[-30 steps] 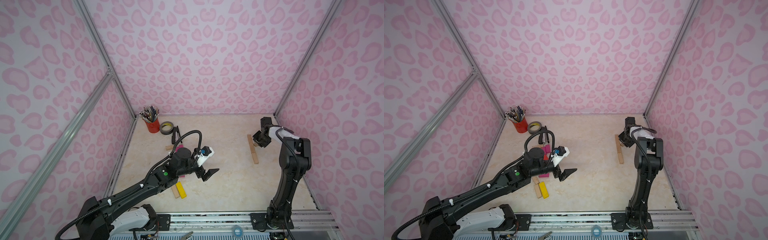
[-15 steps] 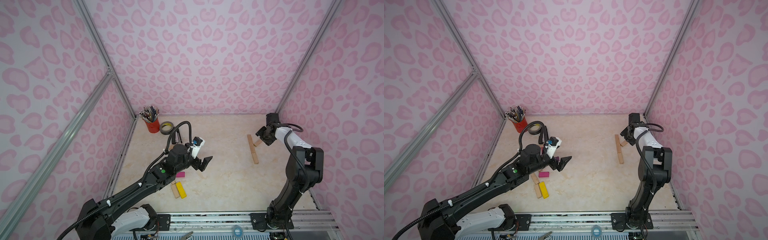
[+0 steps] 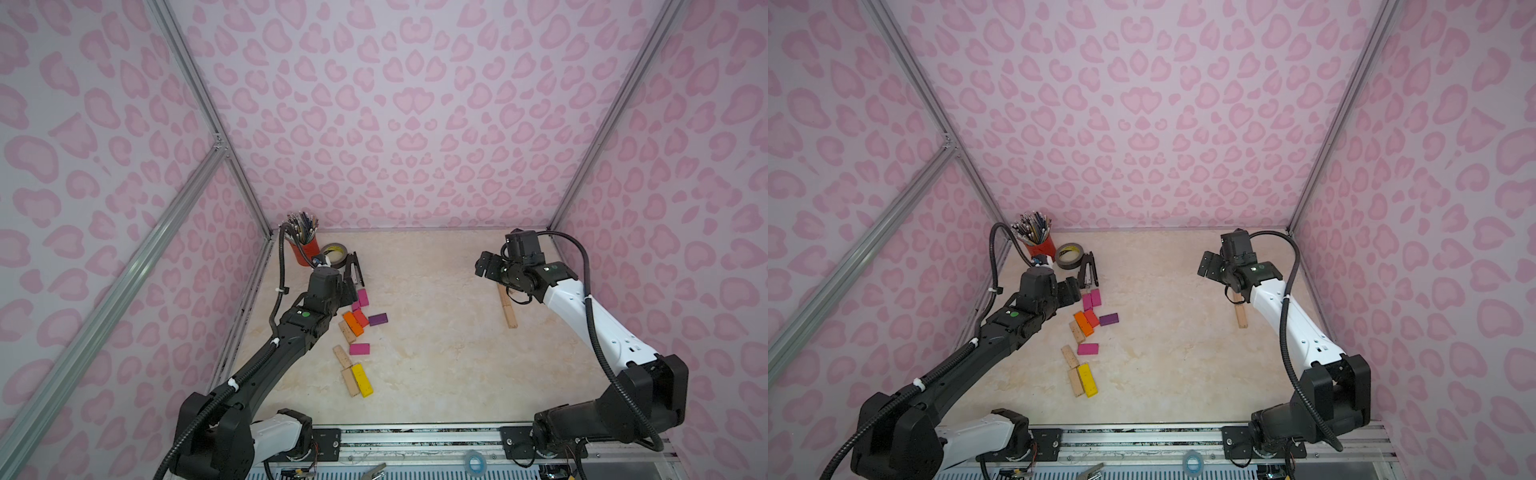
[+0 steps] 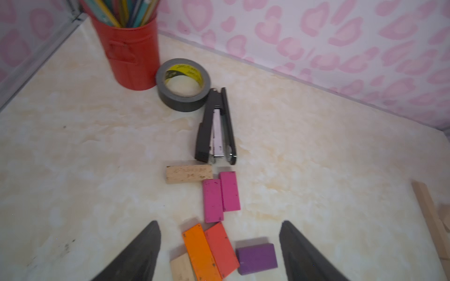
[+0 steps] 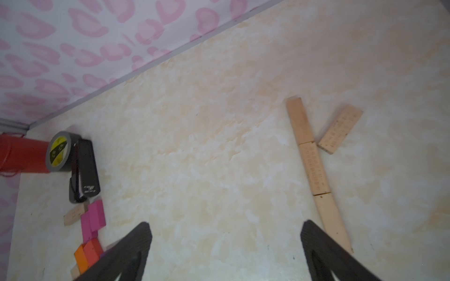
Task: Assemble the letter k with building blocks
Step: Assemble the building block at the center of the board, then pick up the building block from the center of the board.
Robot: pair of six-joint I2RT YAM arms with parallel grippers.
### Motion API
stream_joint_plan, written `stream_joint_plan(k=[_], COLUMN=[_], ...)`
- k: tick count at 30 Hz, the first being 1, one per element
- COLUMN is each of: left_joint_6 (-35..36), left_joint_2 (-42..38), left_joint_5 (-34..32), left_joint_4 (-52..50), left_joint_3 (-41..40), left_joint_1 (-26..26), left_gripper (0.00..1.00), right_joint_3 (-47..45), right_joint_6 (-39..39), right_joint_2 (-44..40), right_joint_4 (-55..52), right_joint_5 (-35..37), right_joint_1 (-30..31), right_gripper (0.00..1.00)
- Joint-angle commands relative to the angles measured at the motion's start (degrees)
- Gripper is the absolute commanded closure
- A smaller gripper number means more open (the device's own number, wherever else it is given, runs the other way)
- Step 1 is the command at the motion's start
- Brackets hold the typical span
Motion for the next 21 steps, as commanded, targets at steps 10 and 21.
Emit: stream_joint_plan(k=[10, 21], left_joint_6=[-2.50, 3.86], left_joint_2=[15.68, 29.71], left_joint_5=[-0.04, 0.37], left_joint_4=[-4.83, -5.96], left_joint_3=[7.38, 16.72], left_joint_1=[6.33, 7.47], left_gripper=[0.23, 0.19], right_joint_3=[-2.15, -4.20], right_joint_6=[-4.12, -4.14], right_joint_2=[-2.38, -3.71], right_joint_4=[1.37, 0.90], right_joint_5=[-5.91, -5.46], right_joint_1=[11.95, 12.45], right_gripper=[0.02, 0.02])
